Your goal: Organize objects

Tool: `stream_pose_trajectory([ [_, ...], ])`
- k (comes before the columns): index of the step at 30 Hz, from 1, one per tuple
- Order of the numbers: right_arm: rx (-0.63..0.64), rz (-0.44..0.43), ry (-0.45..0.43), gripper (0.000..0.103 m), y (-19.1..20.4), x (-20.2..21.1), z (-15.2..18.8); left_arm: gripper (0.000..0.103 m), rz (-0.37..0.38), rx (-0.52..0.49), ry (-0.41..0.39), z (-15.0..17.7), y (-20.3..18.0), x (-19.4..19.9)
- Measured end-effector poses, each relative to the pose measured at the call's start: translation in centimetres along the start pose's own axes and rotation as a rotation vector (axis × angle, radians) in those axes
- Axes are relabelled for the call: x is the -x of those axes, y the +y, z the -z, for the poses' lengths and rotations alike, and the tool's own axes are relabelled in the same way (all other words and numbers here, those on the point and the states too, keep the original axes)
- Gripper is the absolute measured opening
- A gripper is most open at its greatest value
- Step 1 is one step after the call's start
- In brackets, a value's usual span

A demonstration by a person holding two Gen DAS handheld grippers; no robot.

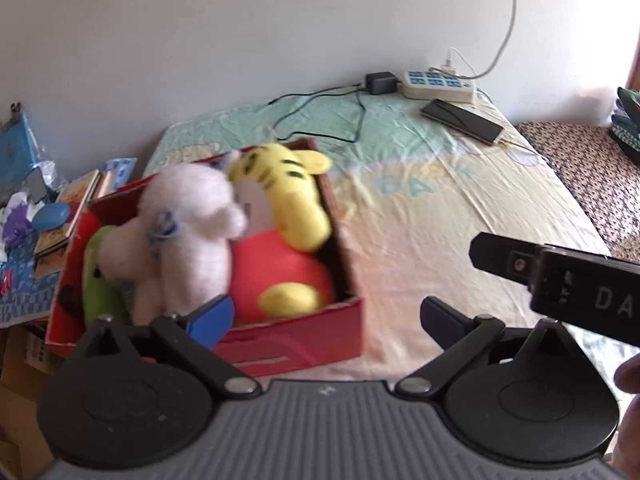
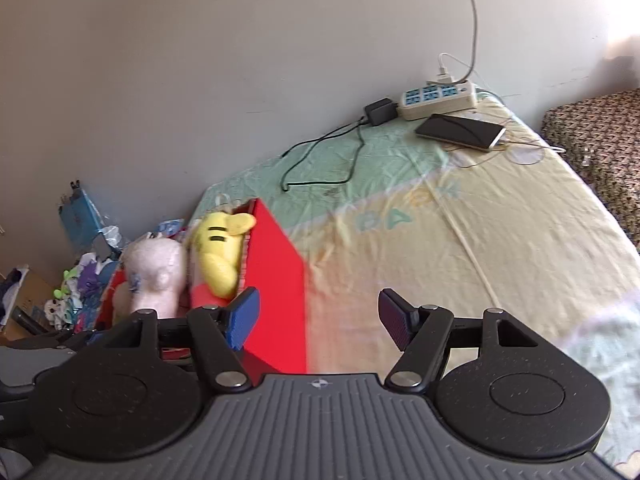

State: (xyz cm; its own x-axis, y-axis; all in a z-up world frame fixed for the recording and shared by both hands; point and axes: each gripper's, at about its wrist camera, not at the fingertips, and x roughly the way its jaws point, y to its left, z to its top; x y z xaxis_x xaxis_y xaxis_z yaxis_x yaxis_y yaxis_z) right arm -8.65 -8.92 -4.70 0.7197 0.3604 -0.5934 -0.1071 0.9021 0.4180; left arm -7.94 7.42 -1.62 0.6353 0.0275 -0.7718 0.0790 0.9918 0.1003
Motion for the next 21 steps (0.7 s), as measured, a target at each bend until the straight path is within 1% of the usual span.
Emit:
stream_pose_trajectory([
  [5, 0.033, 0.076, -0.004, 0.069, -2.4, 0.9, -0.2, 0.100, 0.004, -0.031, 0.022, 0.2, -3.5, -0.4],
  [8, 0.037, 0.110, 0.012, 0.070, -3.8, 1.2, -0.2, 0.100, 0.002, -0.041, 0.041, 0.2, -5.2, -0.9],
  [15, 0.036, 0.207, 0.052, 0.072, -6.4, 1.3, -0.1, 0.101, 0.005, -0.047, 0.080, 0.2, -8.0, -1.9],
  [17, 0.030, 0.221, 0.063, 0.074, -6.9, 1.4, -0.1, 0.102, 0.013, -0.045, 0.091, 0.2, -8.5, -2.0],
  [21, 0.025, 0.220, 0.071, 0.074, -7.4, 1.5, -0.1, 0.102, -0.002, -0.047, 0.090, 0.2, -9.0, -1.9],
])
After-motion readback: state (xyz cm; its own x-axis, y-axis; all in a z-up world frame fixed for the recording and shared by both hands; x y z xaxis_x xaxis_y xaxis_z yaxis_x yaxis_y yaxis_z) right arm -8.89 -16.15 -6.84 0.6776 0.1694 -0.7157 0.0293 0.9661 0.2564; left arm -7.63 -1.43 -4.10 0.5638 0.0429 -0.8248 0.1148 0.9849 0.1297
